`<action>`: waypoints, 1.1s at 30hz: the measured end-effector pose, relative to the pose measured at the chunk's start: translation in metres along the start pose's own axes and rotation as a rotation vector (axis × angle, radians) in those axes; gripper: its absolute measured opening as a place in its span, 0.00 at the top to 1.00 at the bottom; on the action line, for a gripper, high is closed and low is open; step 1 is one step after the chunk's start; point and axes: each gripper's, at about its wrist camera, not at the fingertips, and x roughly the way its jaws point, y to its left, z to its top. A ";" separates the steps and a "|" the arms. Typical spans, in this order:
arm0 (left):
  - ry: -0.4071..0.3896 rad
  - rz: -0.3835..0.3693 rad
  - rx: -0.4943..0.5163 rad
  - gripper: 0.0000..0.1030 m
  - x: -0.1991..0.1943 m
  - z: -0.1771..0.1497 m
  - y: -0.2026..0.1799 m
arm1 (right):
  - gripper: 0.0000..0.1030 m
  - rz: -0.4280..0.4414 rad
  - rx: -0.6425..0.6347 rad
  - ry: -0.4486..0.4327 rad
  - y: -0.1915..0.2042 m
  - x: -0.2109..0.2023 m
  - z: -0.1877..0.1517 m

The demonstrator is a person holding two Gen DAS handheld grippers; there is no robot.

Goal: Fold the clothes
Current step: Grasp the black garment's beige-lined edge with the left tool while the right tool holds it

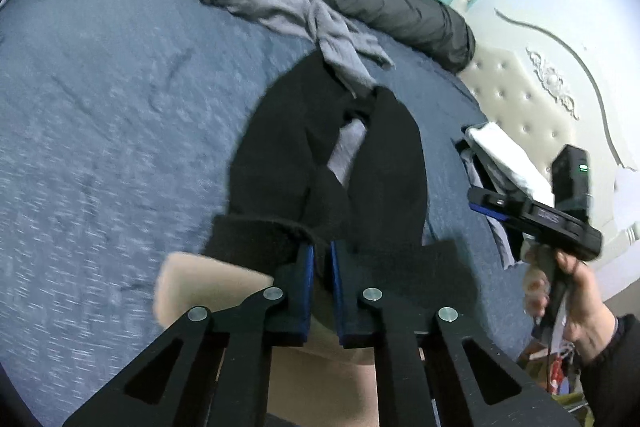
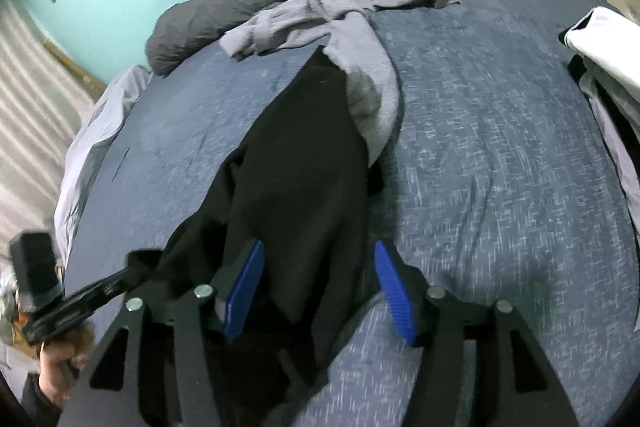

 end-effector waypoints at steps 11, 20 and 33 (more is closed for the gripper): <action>-0.078 0.060 -0.013 0.95 -0.053 0.013 0.049 | 0.34 -0.040 0.048 0.067 -0.013 0.076 0.031; -0.142 0.102 -0.033 0.99 -0.084 0.036 0.065 | 0.94 0.030 -0.039 0.000 0.006 0.049 0.027; -0.296 0.087 -0.058 1.00 -0.168 0.088 0.054 | 0.95 0.091 -0.159 -0.356 0.081 -0.162 0.082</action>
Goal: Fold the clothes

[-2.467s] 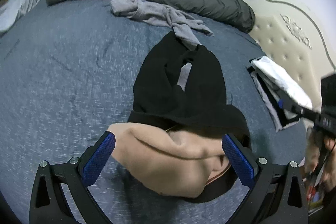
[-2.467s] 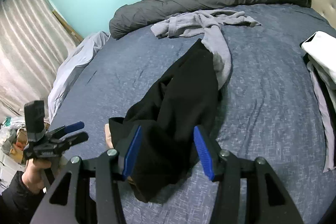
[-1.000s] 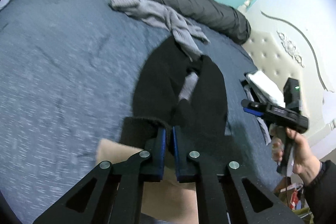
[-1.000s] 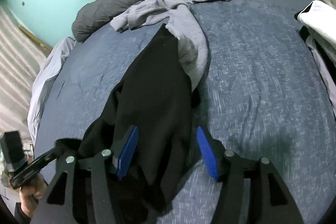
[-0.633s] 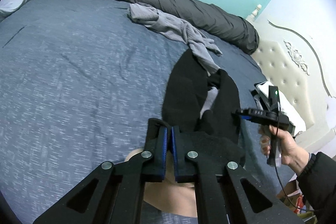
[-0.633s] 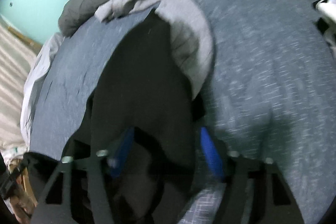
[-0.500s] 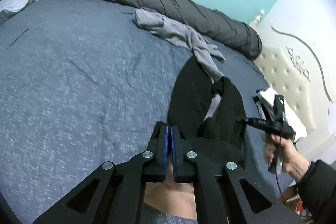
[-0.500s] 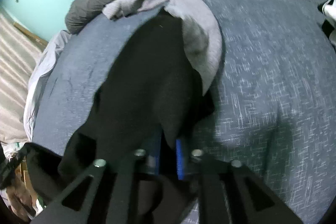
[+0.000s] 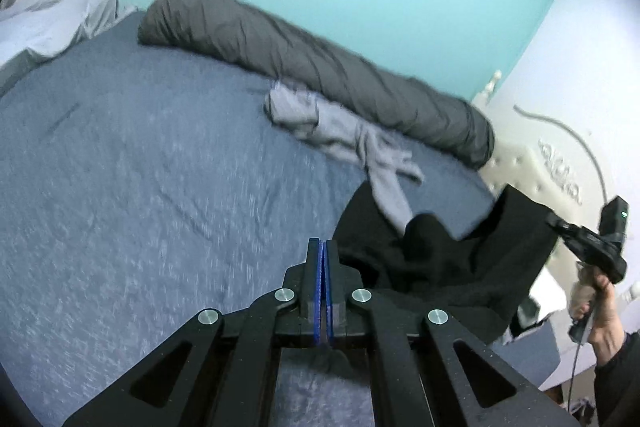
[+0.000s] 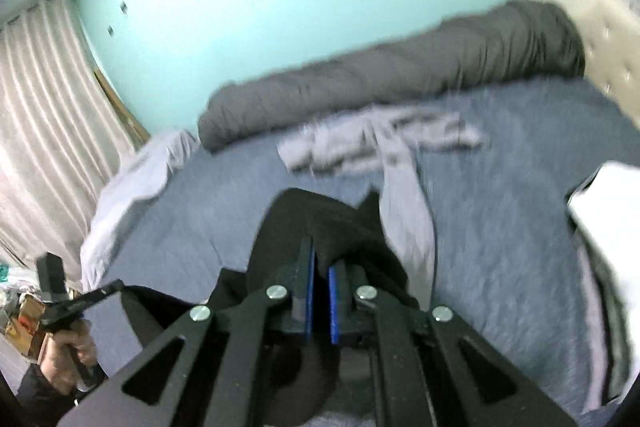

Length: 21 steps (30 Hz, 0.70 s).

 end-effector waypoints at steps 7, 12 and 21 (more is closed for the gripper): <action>-0.117 -0.008 -0.005 1.00 -0.055 0.053 -0.008 | 0.95 0.014 -0.071 -0.125 0.041 -0.093 0.049; -0.086 0.020 0.006 1.00 -0.054 0.050 -0.004 | 0.95 -0.033 -0.082 -0.035 0.040 -0.083 0.031; 0.093 0.108 -0.023 0.99 0.005 -0.026 0.037 | 0.95 -0.085 -0.071 0.294 0.015 0.023 -0.099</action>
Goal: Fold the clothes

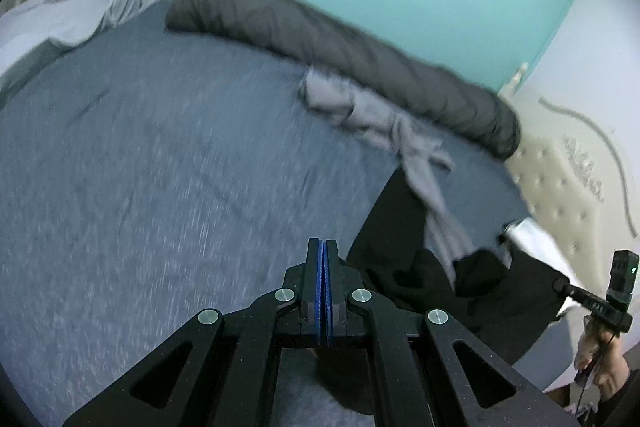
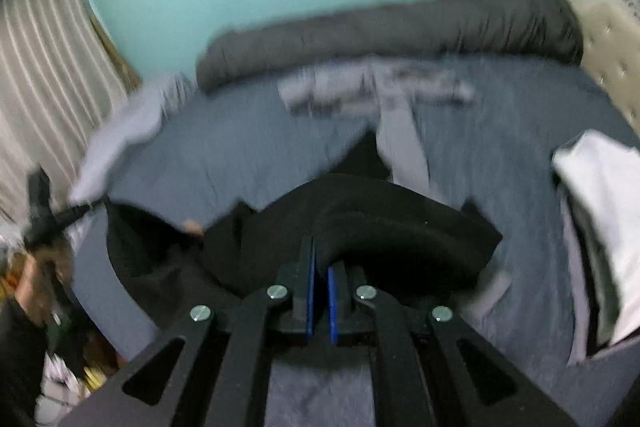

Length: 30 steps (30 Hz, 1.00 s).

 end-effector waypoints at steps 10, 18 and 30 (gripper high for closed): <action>0.112 0.033 0.018 0.99 0.036 -0.042 0.016 | 0.94 -0.101 0.021 0.292 -0.049 0.072 -0.069; 0.164 0.042 0.028 0.99 0.041 -0.049 0.024 | 0.67 -0.084 0.055 0.221 -0.058 0.036 -0.061; 0.216 0.085 0.167 0.74 0.075 -0.022 -0.004 | 0.55 0.010 0.106 0.146 -0.040 0.058 -0.015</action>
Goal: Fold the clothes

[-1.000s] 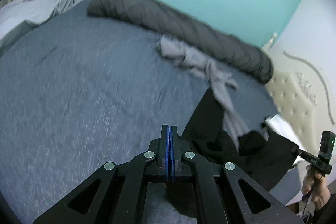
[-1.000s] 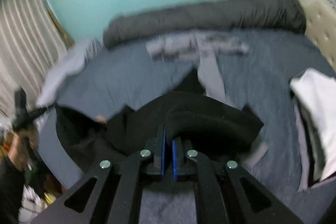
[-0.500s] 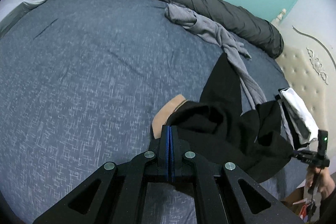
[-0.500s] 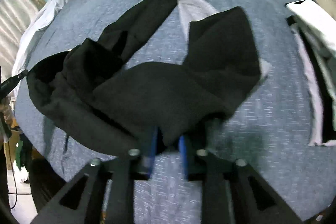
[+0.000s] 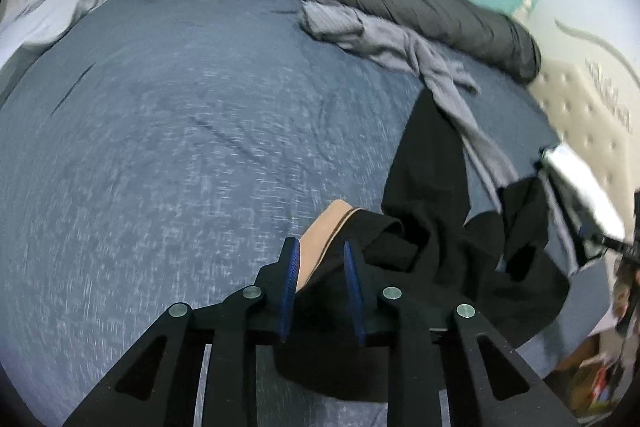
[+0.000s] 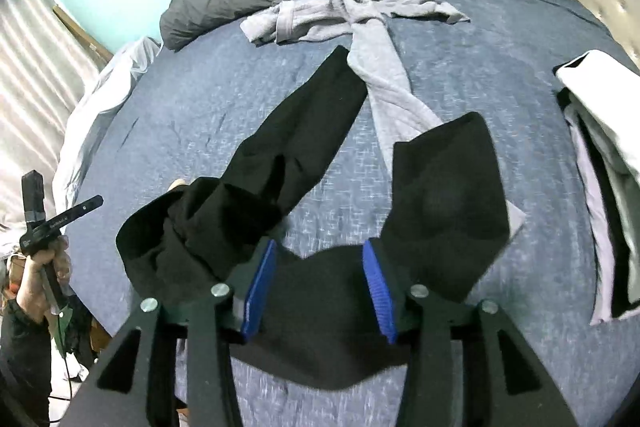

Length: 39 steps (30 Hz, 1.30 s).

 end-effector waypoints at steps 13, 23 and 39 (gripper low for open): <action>0.157 0.030 0.194 0.54 0.099 0.009 -0.053 | 0.51 0.037 0.030 0.063 -0.008 0.066 0.013; 0.187 0.050 0.203 0.83 0.133 0.011 -0.046 | 0.40 0.063 0.107 0.099 -0.016 0.128 0.037; 0.062 -0.023 0.095 0.94 0.095 0.015 -0.010 | 0.50 0.011 0.158 0.171 -0.005 0.235 0.060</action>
